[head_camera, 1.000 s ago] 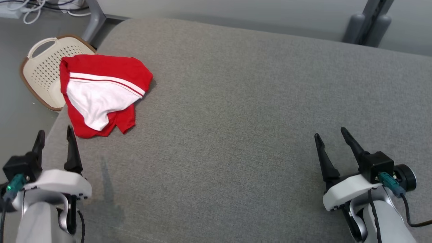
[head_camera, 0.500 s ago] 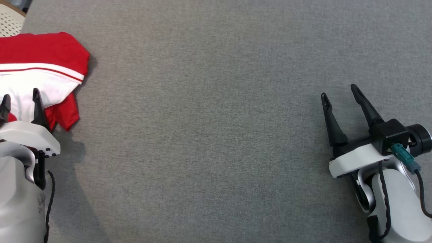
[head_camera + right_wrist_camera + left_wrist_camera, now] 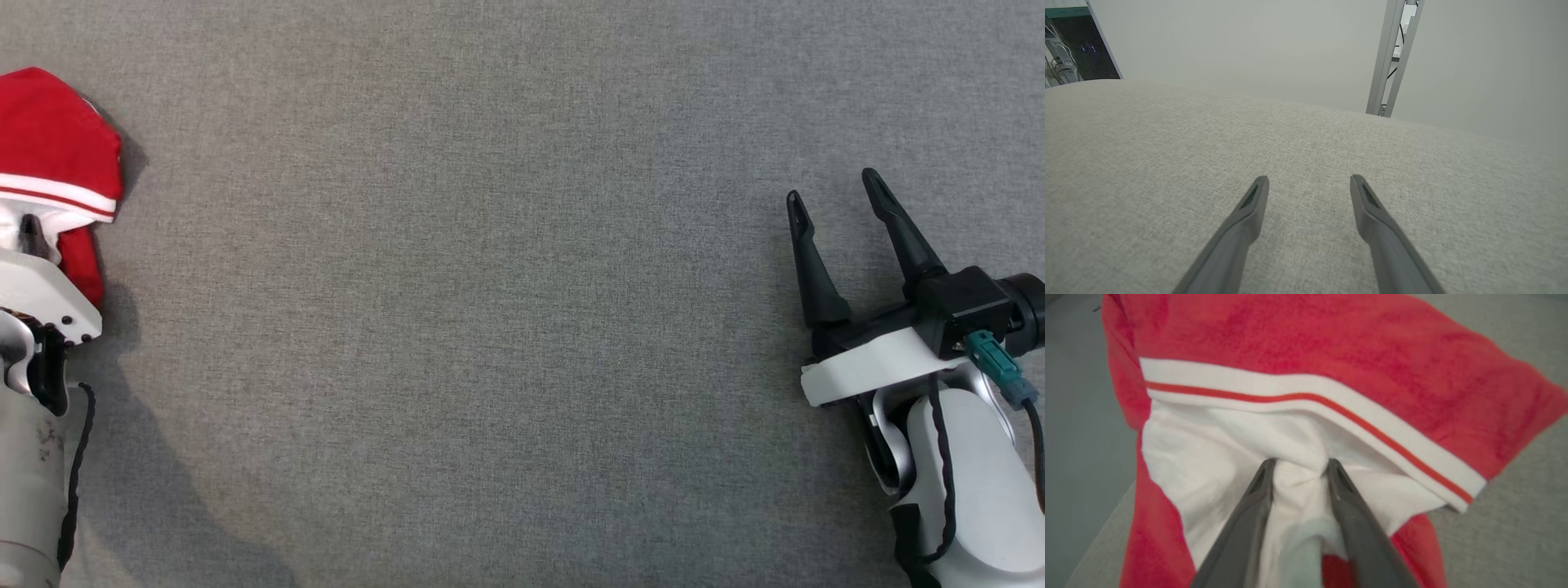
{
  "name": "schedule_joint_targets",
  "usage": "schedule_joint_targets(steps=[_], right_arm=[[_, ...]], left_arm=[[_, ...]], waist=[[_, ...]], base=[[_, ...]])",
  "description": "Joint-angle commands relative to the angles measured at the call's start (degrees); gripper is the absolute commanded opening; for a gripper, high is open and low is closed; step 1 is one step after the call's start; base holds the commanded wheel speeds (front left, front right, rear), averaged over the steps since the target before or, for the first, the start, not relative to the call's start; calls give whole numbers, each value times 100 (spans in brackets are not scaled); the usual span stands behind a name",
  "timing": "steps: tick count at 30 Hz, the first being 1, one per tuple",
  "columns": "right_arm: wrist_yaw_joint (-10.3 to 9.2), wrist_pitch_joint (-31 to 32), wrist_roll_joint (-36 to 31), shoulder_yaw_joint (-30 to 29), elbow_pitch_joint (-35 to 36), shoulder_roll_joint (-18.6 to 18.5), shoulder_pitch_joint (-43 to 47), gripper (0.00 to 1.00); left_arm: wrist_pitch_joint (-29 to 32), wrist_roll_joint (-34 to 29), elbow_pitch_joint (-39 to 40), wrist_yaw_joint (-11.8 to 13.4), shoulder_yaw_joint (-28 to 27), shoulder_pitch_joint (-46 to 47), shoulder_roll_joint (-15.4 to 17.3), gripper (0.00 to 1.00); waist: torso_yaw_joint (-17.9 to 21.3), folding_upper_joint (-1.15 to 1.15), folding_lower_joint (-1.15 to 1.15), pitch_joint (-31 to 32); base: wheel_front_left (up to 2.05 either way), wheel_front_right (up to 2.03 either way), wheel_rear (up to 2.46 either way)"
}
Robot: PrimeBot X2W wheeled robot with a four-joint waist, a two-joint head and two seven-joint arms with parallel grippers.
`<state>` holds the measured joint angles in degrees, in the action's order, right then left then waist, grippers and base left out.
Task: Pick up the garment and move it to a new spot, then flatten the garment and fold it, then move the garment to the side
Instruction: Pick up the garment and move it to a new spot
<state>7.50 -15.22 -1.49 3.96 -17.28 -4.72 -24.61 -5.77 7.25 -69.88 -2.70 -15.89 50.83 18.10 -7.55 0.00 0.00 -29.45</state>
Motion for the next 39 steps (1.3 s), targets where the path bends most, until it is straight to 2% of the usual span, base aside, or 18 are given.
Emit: schedule_joint_targets(steps=[1, 7, 14, 20, 24, 32, 35, 39], right_arm=[[-2, 16, -7, -43, -117, -31, 75, 100], [-2, 11, 47, -49, -162, 53, 103, 100], [-2, 10, 223, -38, -282, 139, 251, 100], [-2, 10, 362, -25, -342, 164, 392, 100], [-2, 10, 573, 42, -374, 166, 538, 100], [-2, 10, 817, 128, -433, 163, 765, 100], [-2, 10, 874, 154, -438, 165, 816, 100], [-2, 10, 921, 195, -469, 166, 896, 100]], left_arm=[[32, 74, -107, 46, -21, 16, -41, 0], [-171, 70, -143, -33, 75, 158, 25, 0], [-392, -6, -156, -293, 309, 258, 29, 0], [-456, -81, -87, -392, 556, 401, -79, 0], [-637, -106, 5, -451, 777, 338, -313, 0], [-889, 222, 224, -477, 1221, 10, -1151, 0], [-917, 466, 408, -478, 1653, -250, -1369, 0], [-938, 886, 673, -478, 2354, -635, -1496, 0]], waist=[[1, 0, 0, 41], [25, 0, 0, 317], [146, 0, 0, 807], [329, 0, 0, 1164], [522, 0, 0, 1414], [981, 0, 0, 1708], [1144, 0, 0, 1803], [1370, 0, 0, 1929]], base=[[0, 0, 0], [0, 0, 0], [0, 0, 0], [0, 0, 0], [0, 0, 0], [0, 0, 0], [0, 0, 0], [0, 0, 0]])
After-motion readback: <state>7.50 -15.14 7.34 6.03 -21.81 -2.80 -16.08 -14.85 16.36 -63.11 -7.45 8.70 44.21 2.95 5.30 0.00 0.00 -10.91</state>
